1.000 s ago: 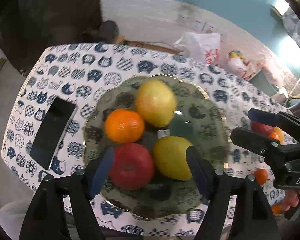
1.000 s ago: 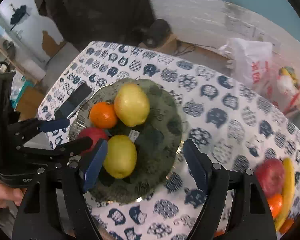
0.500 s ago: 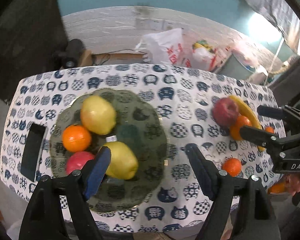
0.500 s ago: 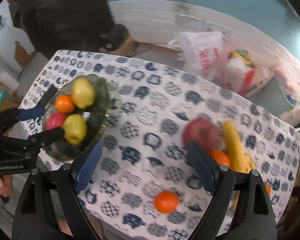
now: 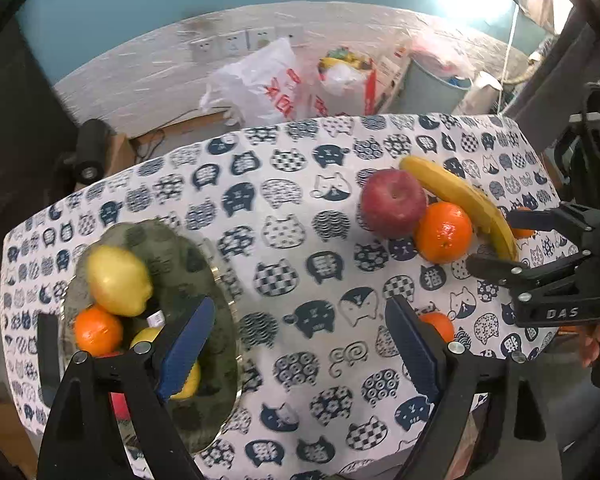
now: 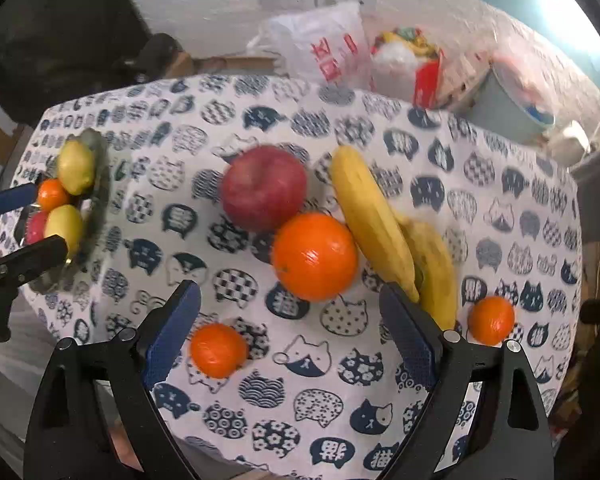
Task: Organize fruits
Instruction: 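Grasp a red apple with the left gripper while the right gripper grasps an orange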
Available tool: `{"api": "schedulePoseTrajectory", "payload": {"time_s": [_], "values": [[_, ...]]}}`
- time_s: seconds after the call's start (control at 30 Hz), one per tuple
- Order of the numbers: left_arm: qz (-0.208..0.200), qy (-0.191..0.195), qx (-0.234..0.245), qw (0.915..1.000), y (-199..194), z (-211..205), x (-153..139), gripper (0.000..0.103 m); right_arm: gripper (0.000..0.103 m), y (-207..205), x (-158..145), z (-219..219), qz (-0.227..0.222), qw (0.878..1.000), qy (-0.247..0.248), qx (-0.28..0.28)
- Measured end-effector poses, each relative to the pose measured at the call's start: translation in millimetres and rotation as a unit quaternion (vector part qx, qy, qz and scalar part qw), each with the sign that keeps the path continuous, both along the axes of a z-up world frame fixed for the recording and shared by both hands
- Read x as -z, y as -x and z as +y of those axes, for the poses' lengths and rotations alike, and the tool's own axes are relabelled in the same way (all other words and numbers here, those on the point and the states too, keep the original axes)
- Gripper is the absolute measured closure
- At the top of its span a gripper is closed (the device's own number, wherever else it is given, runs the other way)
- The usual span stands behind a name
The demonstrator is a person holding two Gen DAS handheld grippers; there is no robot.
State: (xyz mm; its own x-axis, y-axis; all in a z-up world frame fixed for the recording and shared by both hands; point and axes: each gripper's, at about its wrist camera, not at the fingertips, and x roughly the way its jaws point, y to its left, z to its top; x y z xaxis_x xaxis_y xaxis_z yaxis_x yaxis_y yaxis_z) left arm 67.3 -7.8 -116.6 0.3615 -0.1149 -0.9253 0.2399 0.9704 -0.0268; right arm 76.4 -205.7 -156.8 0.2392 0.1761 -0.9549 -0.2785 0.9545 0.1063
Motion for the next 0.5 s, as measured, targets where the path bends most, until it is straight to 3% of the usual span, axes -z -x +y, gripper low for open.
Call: {"api": "schedulePoseTrajectory", "payload": {"time_s": [0.3, 0.5], "values": [[0.011, -0.019, 0.020, 0.9996, -21.5, -16.0, 29.2, 0.014, 0.013, -17.5, 38.2, -10.5, 0.022, 0.999, -0.004, 0.025], [0.028, -0.020, 0.019, 0.9992, -31.5, -17.4, 43.3, 0.014, 0.010, -23.7, 43.6, -3.1, 0.017, 1.000, 0.009, 0.021]]}}
